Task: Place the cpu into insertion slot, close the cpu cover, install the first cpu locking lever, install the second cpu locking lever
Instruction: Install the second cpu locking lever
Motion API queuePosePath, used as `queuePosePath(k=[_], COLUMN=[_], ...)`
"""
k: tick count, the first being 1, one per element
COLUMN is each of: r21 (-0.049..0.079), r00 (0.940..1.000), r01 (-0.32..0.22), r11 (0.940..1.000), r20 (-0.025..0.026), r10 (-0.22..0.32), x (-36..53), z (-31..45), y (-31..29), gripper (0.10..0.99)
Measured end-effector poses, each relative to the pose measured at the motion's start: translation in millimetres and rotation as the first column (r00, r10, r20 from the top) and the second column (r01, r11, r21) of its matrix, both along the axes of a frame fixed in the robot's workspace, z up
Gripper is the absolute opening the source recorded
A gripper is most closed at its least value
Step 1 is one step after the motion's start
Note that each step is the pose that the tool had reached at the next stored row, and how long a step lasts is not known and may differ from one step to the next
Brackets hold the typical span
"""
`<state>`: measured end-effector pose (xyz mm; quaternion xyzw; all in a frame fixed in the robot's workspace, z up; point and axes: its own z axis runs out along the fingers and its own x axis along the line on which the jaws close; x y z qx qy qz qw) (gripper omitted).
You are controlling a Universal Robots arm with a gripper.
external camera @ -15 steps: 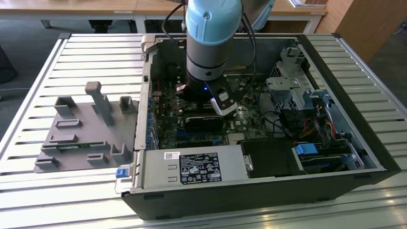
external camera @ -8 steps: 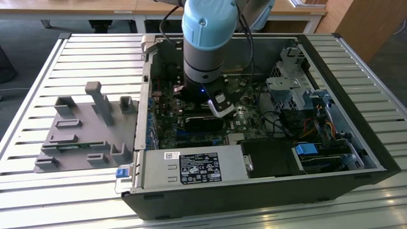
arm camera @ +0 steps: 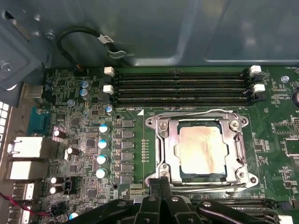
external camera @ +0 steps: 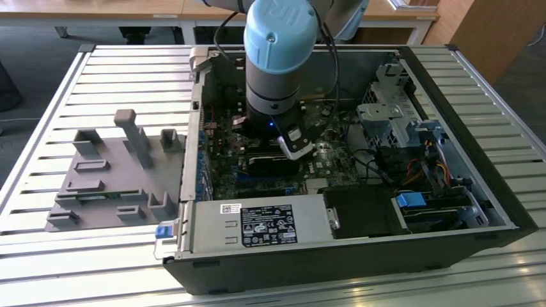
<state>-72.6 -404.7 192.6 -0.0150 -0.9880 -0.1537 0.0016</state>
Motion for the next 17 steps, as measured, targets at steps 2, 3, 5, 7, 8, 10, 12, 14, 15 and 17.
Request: queuePosePath(k=[2, 3, 5, 7, 8, 10, 12, 14, 15, 17], r21=[0.005, 0.008, 0.013, 0.018, 0.021, 0.026, 0.032, 0.035, 0.036, 0.036], r00=[1.0, 1.0, 1.0, 1.0, 1.0, 1.0, 1.0, 1.0, 1.0, 1.0], r01=[0.0, 0.0, 0.0, 0.0, 0.0, 0.0, 0.0, -0.001, 0.0, -0.001], r11=[1.0, 1.0, 0.9999, 0.9998, 0.9998, 0.9997, 0.9995, 0.9994, 0.9994, 0.9994], r20=[0.0, 0.0, -0.0001, -0.0001, 0.0, 0.0, -0.0001, -0.0001, 0.0, 0.0], r10=[0.0, 0.0, 0.0, 0.0, 0.0, 0.0, 0.0, 0.001, 0.0, 0.001], x=[-0.4, -0.7, -1.7, -2.5, -2.7, -3.4, -4.2, -4.8, -5.1, -5.3], z=[-0.7, -1.1, -1.8, -2.6, -3.1, -4.2, -5.4, -5.9, -5.9, -5.1], y=[0.0, 0.0, 0.0, 0.0, 0.1, 0.0, 0.0, 0.0, 0.1, 0.0], gripper=[0.106, 0.106, 0.106, 0.106, 0.106, 0.106, 0.106, 0.106, 0.106, 0.106])
